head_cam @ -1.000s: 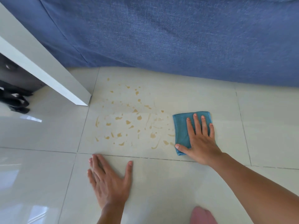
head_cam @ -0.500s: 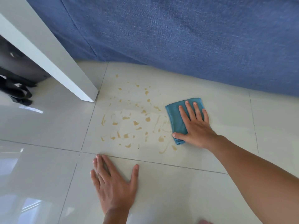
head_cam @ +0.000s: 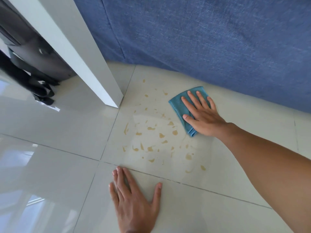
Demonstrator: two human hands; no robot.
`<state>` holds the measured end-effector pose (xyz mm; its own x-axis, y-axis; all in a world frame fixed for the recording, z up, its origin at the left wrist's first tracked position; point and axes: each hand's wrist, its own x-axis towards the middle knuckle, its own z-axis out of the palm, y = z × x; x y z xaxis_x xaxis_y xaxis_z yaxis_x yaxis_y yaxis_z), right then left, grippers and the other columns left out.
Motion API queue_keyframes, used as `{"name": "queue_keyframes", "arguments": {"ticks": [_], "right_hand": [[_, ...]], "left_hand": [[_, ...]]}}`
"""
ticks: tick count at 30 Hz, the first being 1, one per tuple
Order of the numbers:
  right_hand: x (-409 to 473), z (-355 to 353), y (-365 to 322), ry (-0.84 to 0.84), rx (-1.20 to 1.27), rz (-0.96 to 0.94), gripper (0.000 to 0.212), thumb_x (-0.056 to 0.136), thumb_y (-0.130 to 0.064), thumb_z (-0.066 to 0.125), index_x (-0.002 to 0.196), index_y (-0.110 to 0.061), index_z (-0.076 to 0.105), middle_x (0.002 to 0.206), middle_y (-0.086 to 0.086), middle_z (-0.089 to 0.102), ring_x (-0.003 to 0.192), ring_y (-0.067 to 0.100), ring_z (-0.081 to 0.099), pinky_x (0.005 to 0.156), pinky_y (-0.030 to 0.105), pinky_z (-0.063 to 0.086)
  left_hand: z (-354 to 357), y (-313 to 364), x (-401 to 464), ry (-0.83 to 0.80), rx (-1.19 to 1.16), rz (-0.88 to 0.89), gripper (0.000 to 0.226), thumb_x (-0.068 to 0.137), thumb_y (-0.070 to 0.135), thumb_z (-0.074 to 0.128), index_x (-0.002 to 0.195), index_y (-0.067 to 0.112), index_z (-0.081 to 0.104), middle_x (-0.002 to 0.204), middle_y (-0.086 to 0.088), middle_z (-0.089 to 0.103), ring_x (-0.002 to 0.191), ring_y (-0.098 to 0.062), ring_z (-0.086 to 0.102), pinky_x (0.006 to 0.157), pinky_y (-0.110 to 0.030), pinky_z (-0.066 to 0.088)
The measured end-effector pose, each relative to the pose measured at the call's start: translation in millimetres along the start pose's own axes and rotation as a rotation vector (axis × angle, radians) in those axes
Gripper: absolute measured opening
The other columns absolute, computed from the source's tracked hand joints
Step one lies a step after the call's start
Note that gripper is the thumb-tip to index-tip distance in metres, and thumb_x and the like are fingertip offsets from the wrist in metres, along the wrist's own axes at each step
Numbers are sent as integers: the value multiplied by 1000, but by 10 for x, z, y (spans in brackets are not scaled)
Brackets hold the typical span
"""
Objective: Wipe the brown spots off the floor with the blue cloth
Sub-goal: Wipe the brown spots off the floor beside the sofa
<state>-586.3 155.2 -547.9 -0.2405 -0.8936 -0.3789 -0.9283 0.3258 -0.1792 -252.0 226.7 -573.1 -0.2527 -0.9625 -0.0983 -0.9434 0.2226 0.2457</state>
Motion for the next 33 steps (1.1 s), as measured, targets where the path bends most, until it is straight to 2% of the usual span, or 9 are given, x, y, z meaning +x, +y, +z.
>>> {"name": "queue_keyframes", "arguments": {"ticks": [8,17,22,26,33], "right_hand": [[-186,156,-113,66,-37,-69,68,102,-57,18,160,-36,-9,168,-9,-22,153,15,-26,124,45,-14],[-970,435,108,60,-17,106,71,101,-60,12,160,-32,-15,167,-7,-27,152,17,-28,124,46,-13],[-1466,614,-57,46,39,237,84,88,-69,4,160,-29,-15,167,-2,-27,151,21,-30,123,48,-15],[-1606,729,-290,32,26,226,94,87,-78,13,160,-28,-16,166,2,-30,151,26,-30,122,52,-15],[-1156,588,-416,63,52,127,94,89,-79,25,160,-32,-13,166,-2,-28,151,24,-30,122,52,-14]], "left_hand": [[-33,-30,-2,-45,62,-8,114,81,78,38,156,-5,15,164,-22,17,156,-31,8,124,-49,9],[-83,-3,-25,-51,64,-28,114,83,81,32,157,-2,9,165,-18,9,156,-28,0,125,-46,4],[-96,-6,-58,-40,54,-34,115,83,82,30,157,-2,6,166,-17,7,156,-25,-4,126,-44,1],[-70,-3,-54,-25,55,-30,114,83,80,33,157,-2,8,166,-18,8,156,-26,-2,126,-46,3],[-44,17,-58,-32,65,-28,113,82,79,34,156,-3,11,165,-19,9,156,-27,0,126,-46,3]]}}
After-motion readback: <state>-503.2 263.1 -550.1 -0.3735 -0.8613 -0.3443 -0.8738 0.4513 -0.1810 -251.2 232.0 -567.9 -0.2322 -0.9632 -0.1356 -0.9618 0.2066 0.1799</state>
